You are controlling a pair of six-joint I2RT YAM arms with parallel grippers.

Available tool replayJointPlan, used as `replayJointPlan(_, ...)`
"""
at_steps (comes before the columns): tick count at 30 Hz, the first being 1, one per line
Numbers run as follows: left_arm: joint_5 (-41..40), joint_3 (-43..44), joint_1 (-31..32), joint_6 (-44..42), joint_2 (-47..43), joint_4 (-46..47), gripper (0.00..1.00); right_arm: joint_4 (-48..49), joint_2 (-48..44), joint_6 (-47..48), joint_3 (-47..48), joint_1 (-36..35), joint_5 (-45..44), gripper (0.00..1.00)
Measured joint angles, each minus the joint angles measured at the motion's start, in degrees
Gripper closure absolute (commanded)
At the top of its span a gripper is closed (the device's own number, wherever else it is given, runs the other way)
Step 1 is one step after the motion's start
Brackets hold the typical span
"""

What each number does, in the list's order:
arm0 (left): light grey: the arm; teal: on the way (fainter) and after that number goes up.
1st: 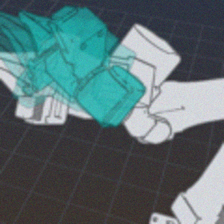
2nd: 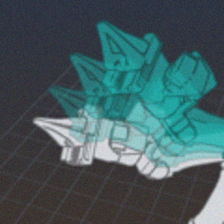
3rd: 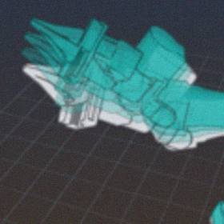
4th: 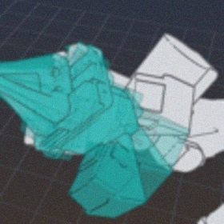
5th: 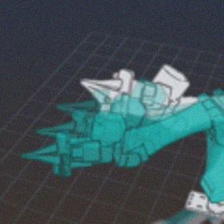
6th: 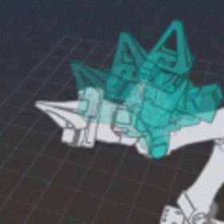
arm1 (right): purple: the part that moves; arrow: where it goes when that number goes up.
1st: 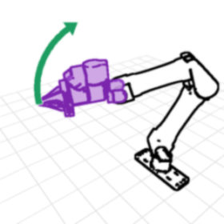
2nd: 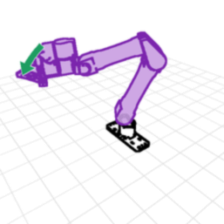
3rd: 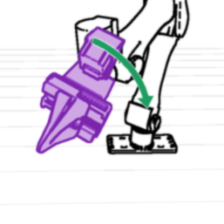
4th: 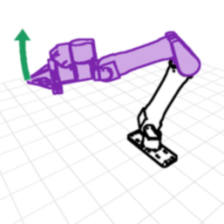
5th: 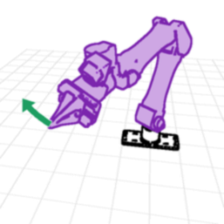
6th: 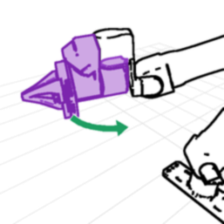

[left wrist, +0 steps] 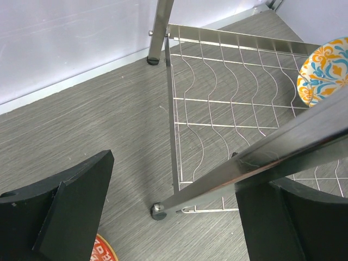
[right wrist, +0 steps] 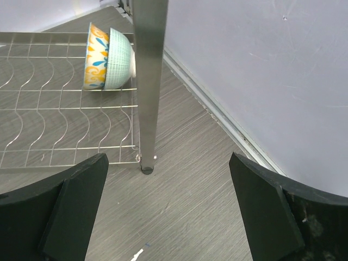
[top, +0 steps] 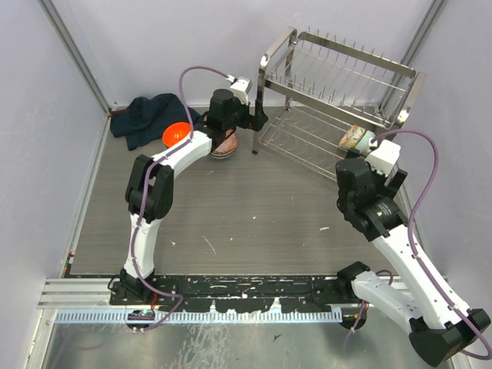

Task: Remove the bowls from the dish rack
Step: Adjust the dish rack at the center of the board.

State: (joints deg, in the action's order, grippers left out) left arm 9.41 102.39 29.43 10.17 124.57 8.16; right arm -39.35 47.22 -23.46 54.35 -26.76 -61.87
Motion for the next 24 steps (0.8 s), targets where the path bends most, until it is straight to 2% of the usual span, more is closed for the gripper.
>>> replayJointPlan(11, 1.97, 3.43, -0.79, 0.46, 2.75, -1.01, 0.05, 16.33, 4.26, 6.12, -7.17, 14.8, 12.92, 0.0)
replayJointPlan(19, 3.02, 5.81, -1.16, 0.39, 4.09, -3.02, 0.05, 29.66, 6.29, 11.17, -12.15, 18.73, 21.81, 0.0)
replayJointPlan(24, 3.78, 7.52, -1.49, 0.39, 5.05, -3.98, 0.05, 35.65, 8.04, 12.87, -12.63, 20.31, 25.62, 0.07)
